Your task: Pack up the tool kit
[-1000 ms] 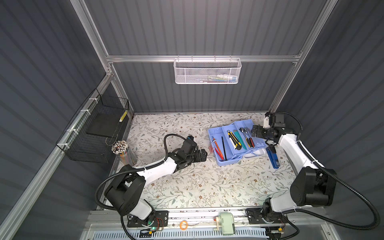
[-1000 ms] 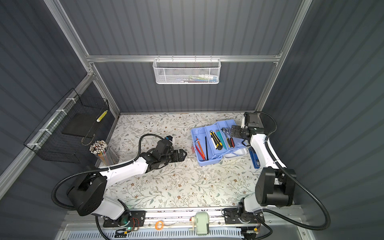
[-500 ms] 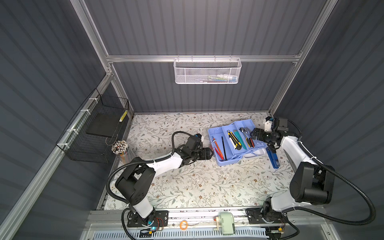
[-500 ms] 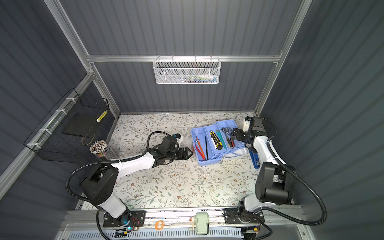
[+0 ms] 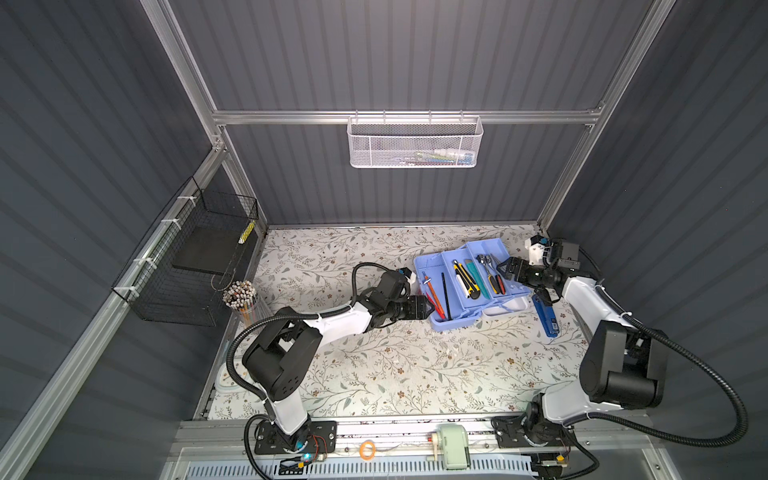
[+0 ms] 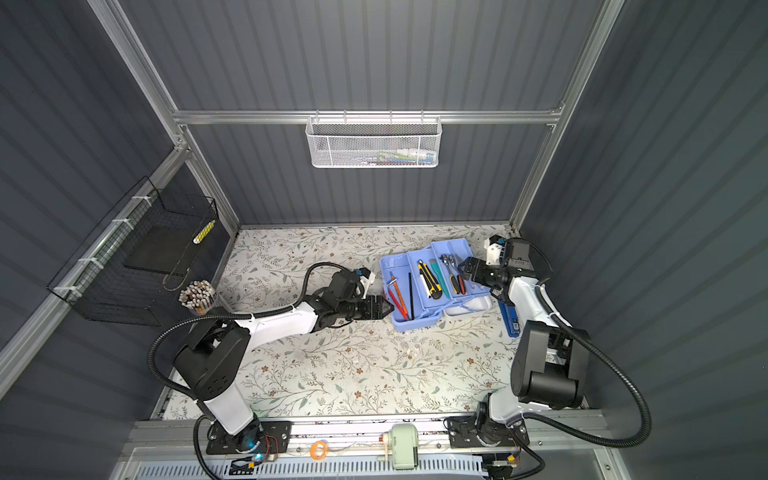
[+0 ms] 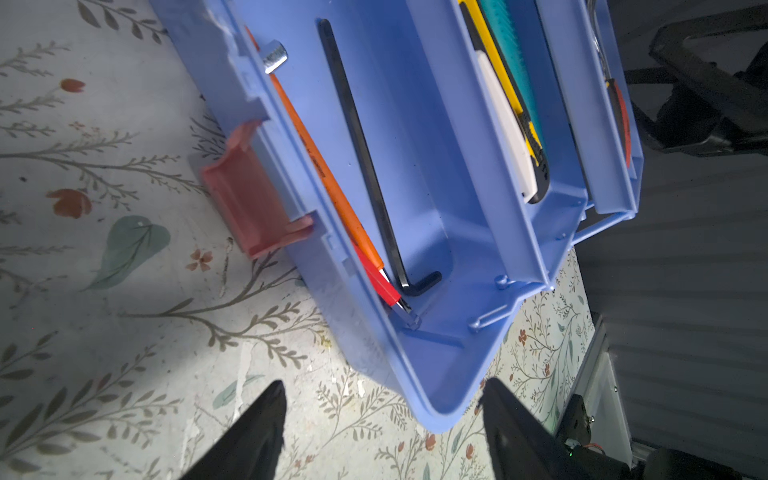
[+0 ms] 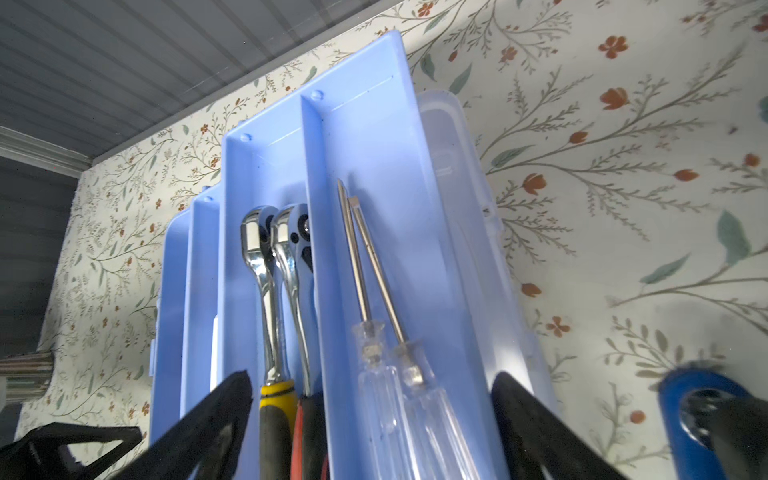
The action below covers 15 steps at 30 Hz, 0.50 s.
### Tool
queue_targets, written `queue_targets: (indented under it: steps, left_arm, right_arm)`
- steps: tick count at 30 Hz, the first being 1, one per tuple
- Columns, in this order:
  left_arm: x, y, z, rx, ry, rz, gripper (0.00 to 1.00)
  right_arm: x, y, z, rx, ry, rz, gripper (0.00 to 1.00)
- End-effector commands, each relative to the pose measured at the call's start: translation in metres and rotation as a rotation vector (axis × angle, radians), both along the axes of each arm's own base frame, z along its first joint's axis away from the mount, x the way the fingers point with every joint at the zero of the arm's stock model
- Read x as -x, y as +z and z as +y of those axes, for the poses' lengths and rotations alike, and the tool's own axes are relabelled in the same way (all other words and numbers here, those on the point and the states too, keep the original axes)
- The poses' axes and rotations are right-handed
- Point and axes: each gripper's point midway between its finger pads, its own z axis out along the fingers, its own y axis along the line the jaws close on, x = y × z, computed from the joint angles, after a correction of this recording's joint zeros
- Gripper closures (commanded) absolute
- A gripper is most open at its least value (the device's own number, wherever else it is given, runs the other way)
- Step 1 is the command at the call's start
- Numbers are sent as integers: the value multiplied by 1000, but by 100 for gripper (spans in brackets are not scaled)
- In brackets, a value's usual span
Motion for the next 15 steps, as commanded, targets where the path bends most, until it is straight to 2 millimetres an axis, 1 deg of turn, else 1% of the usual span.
queue_targets:
  steps: [1, 5, 8, 15]
  left_arm:
    - [-4, 9, -11, 22, -28, -24, 25]
    - [-6, 4, -10, -4, -26, -18, 25]
    - [-5, -1, -5, -29, -17, -19, 25]
    - [-4, -4, 9, -97, 1, -44, 25]
  right_arm:
    - [9, 8, 34, -87, 103, -12, 10]
    - [11, 13, 47, -85, 133, -16, 10]
    - [13, 15, 53, -94, 144, -19, 10]
    - [19, 14, 64, -103, 160, -12, 11]
